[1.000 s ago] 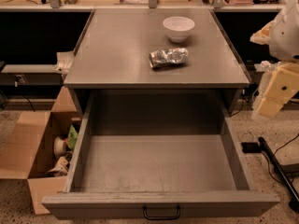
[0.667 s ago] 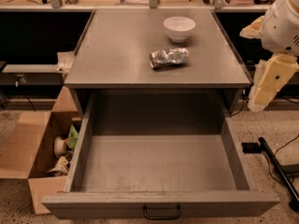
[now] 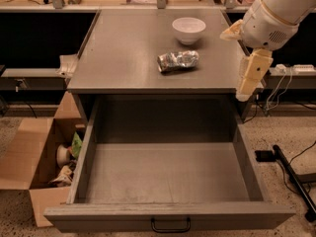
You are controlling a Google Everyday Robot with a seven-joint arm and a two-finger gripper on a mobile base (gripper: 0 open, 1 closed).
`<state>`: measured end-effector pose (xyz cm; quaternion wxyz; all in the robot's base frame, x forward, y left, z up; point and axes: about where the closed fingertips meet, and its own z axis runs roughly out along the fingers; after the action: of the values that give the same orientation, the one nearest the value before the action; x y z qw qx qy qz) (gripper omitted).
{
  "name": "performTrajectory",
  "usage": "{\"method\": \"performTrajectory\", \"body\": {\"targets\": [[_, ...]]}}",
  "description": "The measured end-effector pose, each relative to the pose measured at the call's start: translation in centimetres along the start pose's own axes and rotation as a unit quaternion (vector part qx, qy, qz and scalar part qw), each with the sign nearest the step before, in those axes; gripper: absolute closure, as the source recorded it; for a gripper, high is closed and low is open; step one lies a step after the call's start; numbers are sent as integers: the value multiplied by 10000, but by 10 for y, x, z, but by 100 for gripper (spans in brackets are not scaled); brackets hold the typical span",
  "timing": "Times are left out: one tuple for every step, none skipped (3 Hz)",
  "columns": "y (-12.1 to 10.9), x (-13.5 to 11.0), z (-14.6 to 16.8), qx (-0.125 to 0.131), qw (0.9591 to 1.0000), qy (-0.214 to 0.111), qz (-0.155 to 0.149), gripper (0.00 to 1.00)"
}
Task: Place redbull can into top drawer
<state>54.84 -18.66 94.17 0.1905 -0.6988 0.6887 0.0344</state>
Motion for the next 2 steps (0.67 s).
{"method": "performTrajectory", "body": {"targets": [[0,0,0,0,10000,0,0,0],[-29,-9,13,111,9996,-213,-160,0]]}}
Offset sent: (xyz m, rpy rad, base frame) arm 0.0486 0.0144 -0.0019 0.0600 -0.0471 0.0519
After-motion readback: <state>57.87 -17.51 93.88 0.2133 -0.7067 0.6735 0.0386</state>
